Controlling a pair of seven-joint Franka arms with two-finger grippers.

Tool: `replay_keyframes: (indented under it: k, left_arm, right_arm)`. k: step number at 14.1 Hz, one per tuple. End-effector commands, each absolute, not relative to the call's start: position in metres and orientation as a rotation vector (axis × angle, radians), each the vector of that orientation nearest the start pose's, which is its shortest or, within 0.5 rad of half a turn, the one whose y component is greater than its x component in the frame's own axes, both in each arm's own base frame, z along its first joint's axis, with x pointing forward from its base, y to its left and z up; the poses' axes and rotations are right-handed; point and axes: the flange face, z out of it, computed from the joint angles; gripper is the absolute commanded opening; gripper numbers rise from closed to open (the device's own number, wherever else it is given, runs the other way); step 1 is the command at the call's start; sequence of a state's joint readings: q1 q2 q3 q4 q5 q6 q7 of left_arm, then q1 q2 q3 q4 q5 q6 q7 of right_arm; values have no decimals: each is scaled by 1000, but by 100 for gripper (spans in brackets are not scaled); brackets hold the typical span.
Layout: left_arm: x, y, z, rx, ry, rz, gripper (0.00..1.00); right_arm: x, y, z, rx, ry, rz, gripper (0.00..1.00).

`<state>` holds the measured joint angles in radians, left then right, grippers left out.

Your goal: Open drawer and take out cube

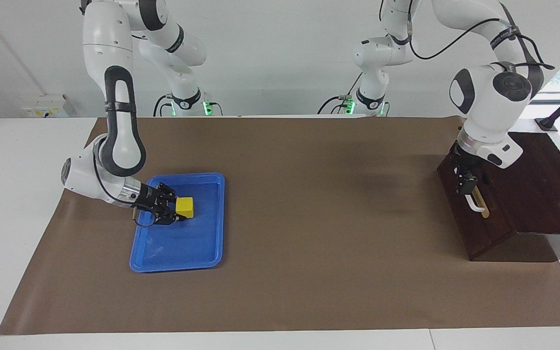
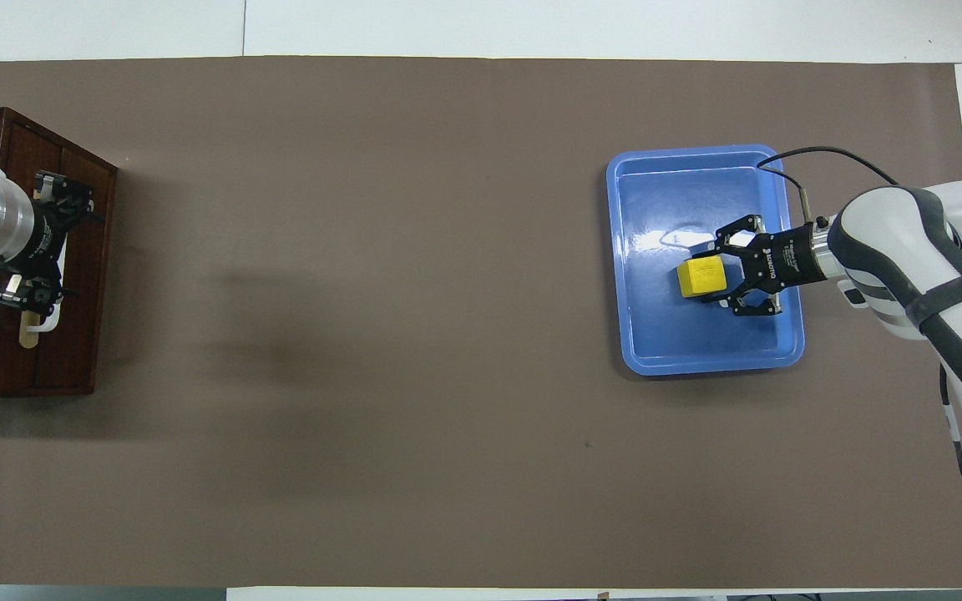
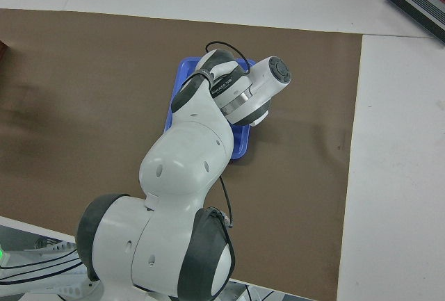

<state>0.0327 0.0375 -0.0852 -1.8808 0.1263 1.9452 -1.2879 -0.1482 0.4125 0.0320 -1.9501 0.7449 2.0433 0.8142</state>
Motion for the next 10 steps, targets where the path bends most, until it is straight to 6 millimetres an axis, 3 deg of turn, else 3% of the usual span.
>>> replay_keyframes:
  k: [1, 4, 10]
  left_arm:
    - [555, -24, 537, -2775, -1460, 28, 100]
    - [539, -31, 570, -2957, -1034, 107, 100]
    - [528, -42, 579, -3125, -299, 207, 100]
  right_arm:
    - [587, -28, 261, -2030, 1637, 645, 100]
    - [597, -29, 278, -2097, 1599, 629, 100]
    - [615, -36, 360, -2408, 1433, 536, 100]
